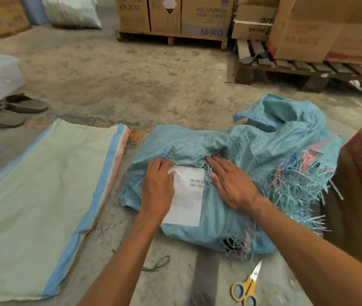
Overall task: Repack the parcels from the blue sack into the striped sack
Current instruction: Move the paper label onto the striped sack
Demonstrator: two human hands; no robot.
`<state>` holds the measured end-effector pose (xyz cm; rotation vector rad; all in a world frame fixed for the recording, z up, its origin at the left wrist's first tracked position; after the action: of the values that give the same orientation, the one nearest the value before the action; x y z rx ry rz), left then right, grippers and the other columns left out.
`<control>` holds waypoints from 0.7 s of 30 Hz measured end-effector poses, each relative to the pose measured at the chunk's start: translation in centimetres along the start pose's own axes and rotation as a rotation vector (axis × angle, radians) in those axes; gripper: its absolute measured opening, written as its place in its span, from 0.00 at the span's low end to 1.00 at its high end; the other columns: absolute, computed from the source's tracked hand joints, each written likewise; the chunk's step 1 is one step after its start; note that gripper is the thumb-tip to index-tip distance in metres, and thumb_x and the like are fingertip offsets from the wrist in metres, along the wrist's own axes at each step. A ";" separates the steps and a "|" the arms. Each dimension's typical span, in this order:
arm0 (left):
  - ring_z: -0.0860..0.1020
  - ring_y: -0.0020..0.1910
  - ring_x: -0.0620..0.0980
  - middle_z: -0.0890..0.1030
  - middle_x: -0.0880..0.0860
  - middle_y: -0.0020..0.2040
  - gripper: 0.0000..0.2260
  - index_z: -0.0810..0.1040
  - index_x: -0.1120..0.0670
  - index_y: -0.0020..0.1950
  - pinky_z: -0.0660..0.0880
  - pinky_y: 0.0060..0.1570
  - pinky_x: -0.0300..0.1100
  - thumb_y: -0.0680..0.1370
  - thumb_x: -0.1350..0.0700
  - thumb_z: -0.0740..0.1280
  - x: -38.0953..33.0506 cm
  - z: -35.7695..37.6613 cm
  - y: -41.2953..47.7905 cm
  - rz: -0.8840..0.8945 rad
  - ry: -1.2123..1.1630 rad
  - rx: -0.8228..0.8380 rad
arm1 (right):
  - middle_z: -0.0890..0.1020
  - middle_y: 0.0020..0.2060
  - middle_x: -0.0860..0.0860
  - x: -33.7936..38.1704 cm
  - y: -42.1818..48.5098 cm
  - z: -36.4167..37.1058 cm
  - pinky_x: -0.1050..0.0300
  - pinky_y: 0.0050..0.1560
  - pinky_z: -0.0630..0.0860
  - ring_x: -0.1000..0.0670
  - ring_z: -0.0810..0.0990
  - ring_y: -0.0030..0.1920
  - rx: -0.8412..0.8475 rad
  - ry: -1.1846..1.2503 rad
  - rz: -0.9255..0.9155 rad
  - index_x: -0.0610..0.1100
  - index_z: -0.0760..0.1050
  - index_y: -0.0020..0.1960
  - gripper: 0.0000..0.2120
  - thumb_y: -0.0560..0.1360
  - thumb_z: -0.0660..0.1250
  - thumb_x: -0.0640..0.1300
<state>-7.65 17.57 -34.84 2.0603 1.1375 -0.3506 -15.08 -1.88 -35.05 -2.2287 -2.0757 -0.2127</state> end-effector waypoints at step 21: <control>0.74 0.44 0.49 0.77 0.51 0.43 0.04 0.76 0.58 0.44 0.71 0.43 0.42 0.77 0.65 0.68 -3.0 -3.7 -2.4 0.102 0.068 -0.079 | 0.51 0.81 0.53 1.7 2.9 -1.5 0.57 0.80 0.44 0.55 0.47 0.80 0.209 0.047 -0.314 0.47 0.51 0.81 0.34 0.77 0.38 0.55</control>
<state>-11.73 19.17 -31.73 2.0649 1.0639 -0.1846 -12.09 -0.65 -33.21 -1.7605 -2.2945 -0.0637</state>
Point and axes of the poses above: each hand's wrist, its own y-axis towards the middle knuckle, its own z-axis out of the palm, x = y × z, the point moved 4 cm from there along y, towards the middle knuckle
